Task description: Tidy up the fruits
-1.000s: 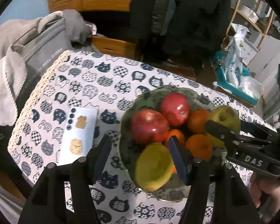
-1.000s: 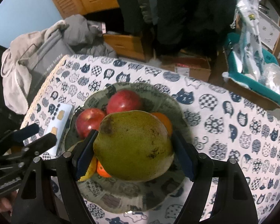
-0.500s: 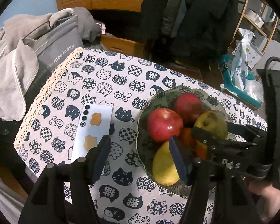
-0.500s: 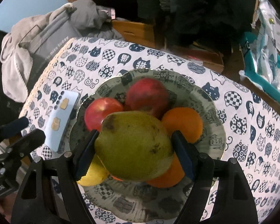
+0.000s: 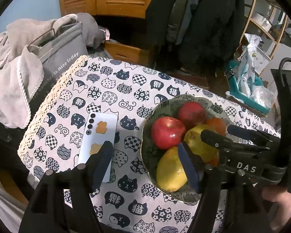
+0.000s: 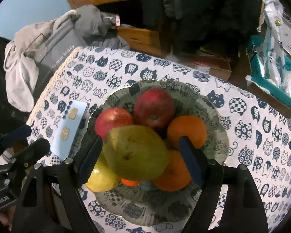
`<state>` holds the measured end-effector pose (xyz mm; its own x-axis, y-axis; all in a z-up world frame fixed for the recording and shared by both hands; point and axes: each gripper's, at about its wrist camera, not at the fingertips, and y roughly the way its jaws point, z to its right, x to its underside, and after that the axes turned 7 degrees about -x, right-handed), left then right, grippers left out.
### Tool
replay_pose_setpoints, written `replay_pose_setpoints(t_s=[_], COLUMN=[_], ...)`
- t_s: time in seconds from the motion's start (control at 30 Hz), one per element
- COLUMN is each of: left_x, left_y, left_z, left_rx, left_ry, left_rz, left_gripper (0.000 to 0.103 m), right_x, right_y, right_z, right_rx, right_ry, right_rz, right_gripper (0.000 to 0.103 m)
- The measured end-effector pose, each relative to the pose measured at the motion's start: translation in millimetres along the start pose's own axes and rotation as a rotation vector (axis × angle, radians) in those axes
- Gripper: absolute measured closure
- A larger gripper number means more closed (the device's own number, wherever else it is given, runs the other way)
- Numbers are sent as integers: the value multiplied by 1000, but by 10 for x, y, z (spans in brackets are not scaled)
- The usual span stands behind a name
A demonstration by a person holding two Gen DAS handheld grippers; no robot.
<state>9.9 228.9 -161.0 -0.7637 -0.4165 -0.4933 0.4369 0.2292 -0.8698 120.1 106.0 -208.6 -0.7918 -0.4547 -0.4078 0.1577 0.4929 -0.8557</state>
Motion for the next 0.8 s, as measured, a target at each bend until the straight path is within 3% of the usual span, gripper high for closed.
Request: replay_pose_setpoints(t_s=[0.63,0.8], left_x=[-68,-78], left_y=[-677,-918], left_z=[109,171], left_rx=[29,25], left_ry=[19,35], left_rz=[133,191], left_gripper=[23,16], right_x=[80,176], right_y=[-1334,-1714], right_z=[-76,-129], right_rx=[134,169], right_ry=[-63,-99], right_rz=[237,306], right_gripper=[22,22])
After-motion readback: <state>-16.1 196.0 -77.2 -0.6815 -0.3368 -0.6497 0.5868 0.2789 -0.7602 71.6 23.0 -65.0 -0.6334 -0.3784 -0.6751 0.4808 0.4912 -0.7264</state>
